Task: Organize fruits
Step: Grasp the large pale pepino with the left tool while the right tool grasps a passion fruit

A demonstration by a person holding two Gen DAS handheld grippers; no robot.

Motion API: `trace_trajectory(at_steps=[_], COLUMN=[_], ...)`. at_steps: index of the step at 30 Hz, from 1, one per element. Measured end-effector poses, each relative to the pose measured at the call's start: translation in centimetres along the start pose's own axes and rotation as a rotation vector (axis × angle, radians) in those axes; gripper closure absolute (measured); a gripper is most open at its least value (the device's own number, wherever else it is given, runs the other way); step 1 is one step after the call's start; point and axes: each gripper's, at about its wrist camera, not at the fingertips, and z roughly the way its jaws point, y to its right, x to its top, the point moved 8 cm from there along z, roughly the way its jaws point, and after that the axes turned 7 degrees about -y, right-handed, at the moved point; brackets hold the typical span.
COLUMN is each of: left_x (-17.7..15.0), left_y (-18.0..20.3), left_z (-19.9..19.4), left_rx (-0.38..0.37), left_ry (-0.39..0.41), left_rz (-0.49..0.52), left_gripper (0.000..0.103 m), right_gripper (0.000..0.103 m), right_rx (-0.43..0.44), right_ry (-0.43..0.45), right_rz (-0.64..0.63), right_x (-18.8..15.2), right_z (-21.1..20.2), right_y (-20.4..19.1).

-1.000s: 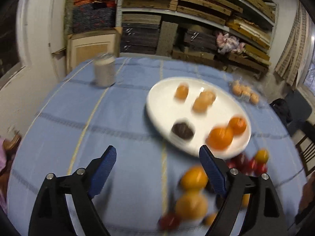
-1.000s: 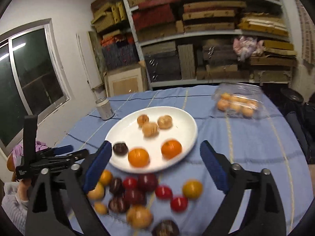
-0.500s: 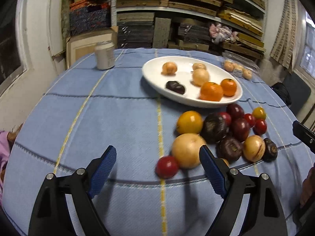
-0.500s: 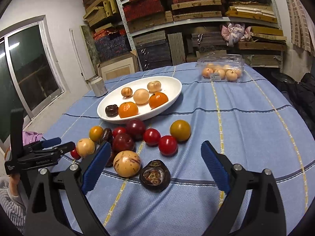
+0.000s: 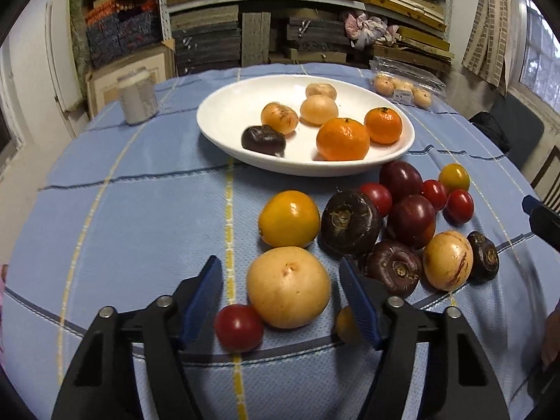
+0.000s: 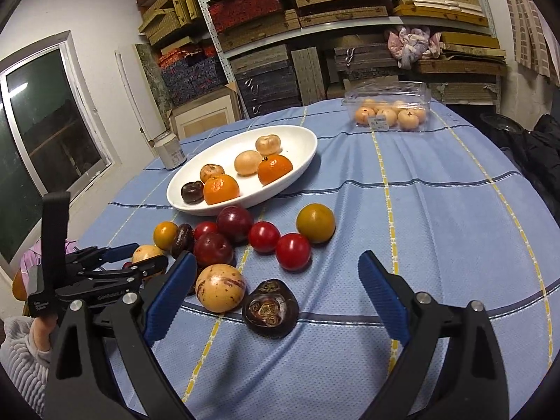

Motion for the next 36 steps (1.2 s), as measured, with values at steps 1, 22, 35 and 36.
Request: trace_trajectory(at_steps=[1,22,35,36], left_x=[0.0,-3.3,-5.1,-5.2], left_y=[0.0,-1.9,2.2,2.2], left_z=[0.3,-6.7,-5.0,-5.0], left_rx=[-0.01,-0.066,-0.135,-0.134], left_ry=[-0.009,0.144,0.055,0.055], left_rz=[-0.005,-0.149,-0.028,-0.026], left_gripper=[0.044,0.057,0.057,0.057], right_gripper=[0.011,0.011,0.037,0.039], right_rx=[0.0,-0.01,-0.065,-0.068], right_ry=[-0.001,-0.093,-0.21,-0.222], right_rz=[0.0,-0.108,-0.126,-0.134], right_x=[0.0,-1.5,-2.8,-2.9], right_z=[0.0,1.3,4.1,4.3], right_y=[0.0,-1.5,-1.1,-1.2])
